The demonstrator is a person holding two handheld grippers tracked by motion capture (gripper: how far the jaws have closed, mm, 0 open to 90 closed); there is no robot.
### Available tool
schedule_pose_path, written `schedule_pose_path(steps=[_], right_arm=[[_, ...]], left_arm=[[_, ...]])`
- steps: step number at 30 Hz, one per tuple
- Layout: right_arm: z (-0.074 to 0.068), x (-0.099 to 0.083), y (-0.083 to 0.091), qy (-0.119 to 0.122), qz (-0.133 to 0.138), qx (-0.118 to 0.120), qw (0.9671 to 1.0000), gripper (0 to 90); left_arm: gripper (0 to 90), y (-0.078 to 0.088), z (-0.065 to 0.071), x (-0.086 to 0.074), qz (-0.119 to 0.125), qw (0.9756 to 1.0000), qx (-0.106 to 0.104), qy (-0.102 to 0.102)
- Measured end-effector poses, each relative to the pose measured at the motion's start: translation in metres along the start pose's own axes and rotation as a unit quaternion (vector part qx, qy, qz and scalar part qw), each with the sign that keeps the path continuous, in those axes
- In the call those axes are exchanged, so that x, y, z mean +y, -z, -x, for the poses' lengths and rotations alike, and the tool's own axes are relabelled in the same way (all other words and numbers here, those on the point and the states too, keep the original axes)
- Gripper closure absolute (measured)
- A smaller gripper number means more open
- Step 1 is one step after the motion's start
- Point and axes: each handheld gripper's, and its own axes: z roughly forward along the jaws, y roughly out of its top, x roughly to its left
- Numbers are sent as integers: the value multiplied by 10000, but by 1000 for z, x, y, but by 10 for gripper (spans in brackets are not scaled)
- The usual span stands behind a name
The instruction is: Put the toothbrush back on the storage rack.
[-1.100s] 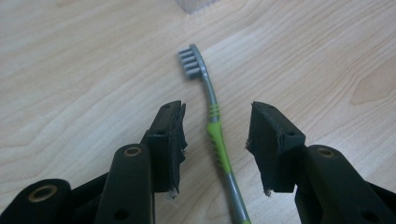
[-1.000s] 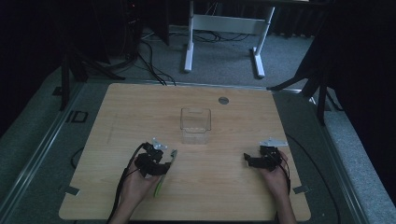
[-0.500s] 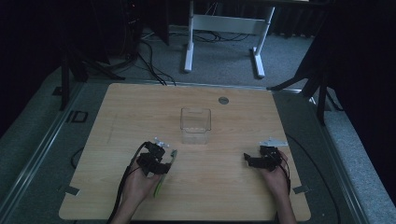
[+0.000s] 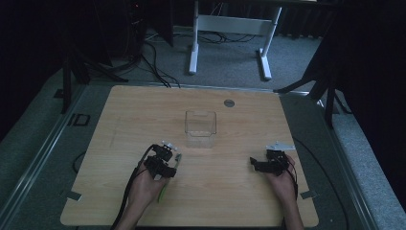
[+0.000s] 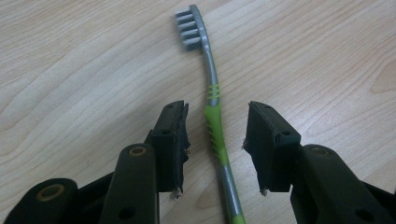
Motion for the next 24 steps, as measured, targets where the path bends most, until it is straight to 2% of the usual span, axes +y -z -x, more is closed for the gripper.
schedule_pose_path(steps=[5, 10, 14, 24], right_arm=[[0, 0, 0, -4, -3, -1, 10000, 148], [0, 0, 0, -5, -3, 0, 10000, 148], [0, 0, 0, -4, -3, -1, 10000, 148], [0, 0, 0, -4, -2, -1, 10000, 148]], left_arm=[[578, -2, 1, 1, -62, 10000, -45, 46], [582, -4, 2, 3, -146, 9999, 50, 20], [587, -5, 2, 5, -193, 9998, 22, 34], [647, -11, 3, 7, -401, 9992, -25, -8]])
